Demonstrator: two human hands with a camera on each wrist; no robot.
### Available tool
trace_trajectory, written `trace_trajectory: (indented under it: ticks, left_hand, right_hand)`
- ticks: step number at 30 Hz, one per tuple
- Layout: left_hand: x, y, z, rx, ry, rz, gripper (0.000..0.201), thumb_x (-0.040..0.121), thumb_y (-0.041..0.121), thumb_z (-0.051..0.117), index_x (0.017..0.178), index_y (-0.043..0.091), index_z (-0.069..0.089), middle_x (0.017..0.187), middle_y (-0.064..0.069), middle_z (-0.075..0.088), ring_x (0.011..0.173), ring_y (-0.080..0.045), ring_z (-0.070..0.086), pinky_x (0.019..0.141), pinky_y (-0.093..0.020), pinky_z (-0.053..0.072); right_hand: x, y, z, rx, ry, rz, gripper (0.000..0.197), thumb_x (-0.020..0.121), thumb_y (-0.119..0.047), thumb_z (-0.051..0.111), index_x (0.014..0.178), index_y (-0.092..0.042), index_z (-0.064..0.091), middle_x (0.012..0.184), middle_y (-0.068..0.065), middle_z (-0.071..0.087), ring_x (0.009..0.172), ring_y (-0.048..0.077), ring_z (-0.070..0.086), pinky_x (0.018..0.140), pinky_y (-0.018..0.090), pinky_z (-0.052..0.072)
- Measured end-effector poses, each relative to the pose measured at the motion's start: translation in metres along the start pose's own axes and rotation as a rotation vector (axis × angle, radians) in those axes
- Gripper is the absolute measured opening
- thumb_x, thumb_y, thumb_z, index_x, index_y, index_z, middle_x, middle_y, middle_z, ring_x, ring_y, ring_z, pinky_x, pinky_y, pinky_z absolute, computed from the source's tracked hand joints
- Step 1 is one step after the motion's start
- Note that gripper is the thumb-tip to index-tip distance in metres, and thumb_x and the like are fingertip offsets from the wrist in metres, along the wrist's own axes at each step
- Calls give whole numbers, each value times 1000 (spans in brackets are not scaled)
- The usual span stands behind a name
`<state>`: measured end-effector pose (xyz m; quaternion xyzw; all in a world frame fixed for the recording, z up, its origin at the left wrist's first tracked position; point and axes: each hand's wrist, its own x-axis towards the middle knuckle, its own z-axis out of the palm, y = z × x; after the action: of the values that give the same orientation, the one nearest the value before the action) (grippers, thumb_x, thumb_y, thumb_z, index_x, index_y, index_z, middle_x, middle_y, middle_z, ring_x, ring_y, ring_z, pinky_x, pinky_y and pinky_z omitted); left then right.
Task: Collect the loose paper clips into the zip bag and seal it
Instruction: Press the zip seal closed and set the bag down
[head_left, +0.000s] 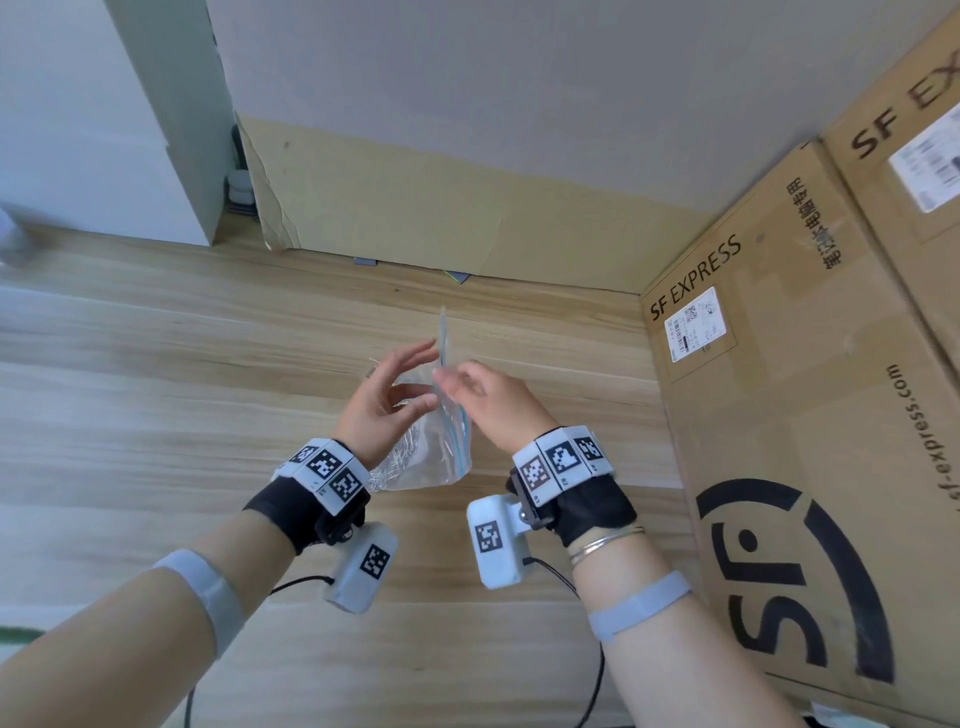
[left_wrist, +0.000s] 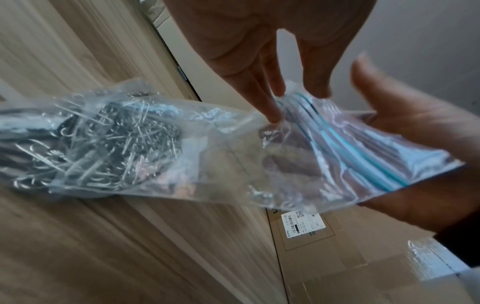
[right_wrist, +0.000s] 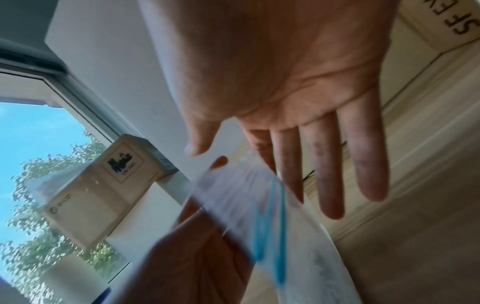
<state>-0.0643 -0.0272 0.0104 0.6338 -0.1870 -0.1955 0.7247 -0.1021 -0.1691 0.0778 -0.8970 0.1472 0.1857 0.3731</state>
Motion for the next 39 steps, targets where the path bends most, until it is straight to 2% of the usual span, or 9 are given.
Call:
trace_trajectory:
  ticks: [5,8,12,15,18,23,27,30,39]
  left_hand:
    - [7,-4,-4,127,55,5,44,88,-8,39,113,27,51,118,9,55,91,-2,63,83,-24,52]
    - [23,0,-10,403,134,23,58,84,-6,50,129,28,37,127,3,44,106,-8,52,94,-28,45]
    - [46,11,-21,496,1,-42,72,82,9,60,141,25,20,137,-1,40,126,-11,37,105,-30,28]
    - [51,21,-21,460,34,-24,34,80,15,64,111,17,54,106,1,62,98,3,54,92,-21,39]
    - [48,26,-19,396,100,6,19,75,13,69,72,23,53,75,7,61,67,10,55,71,-8,42]
    - [35,26,-4,279,-15,-92,15,71,6,71,71,0,57,56,9,65,52,2,57,58,-9,45]
    - [32,18,0,308,-11,-51,17,69,10,73,66,5,57,58,22,65,53,2,58,58,-9,45]
    - [33,17,0,364,14,-31,27,69,13,74,71,-7,56,55,23,64,54,3,58,55,-8,43]
    - [23,20,-10,396,100,134,10,71,32,65,66,39,61,63,27,66,64,-4,65,67,-23,51]
  right_hand:
    - [-1,1,8,-284,-24,7,57,86,-24,55,135,-17,28,118,12,59,95,27,60,81,38,50]
    - [-1,1,5,-286,2,-54,49,87,0,44,132,-18,33,107,15,61,79,26,57,68,34,49]
    - [-4,-2,-14,-247,-26,-140,55,86,2,44,130,-31,37,117,10,61,89,25,61,72,32,51]
    - [-3,3,-36,-197,-56,-166,57,83,5,44,125,-33,44,104,0,68,84,16,62,72,28,49]
    - [-3,7,-59,-160,-43,-137,52,78,8,43,109,-31,56,88,-8,71,69,5,61,67,21,47]
    - [-2,10,-80,-332,-44,-49,40,77,4,41,92,-27,60,86,-9,70,78,12,62,80,32,52]
    - [-4,2,-77,-467,-79,-43,39,81,-36,60,118,-34,51,121,-8,61,111,16,55,96,37,45]
    - [-4,-12,-62,-493,17,-175,47,77,-54,59,118,-31,54,121,-7,62,111,17,55,96,36,43]
    - [1,-22,-37,-396,186,-292,25,80,-43,60,97,-26,68,87,4,72,81,24,61,70,32,48]
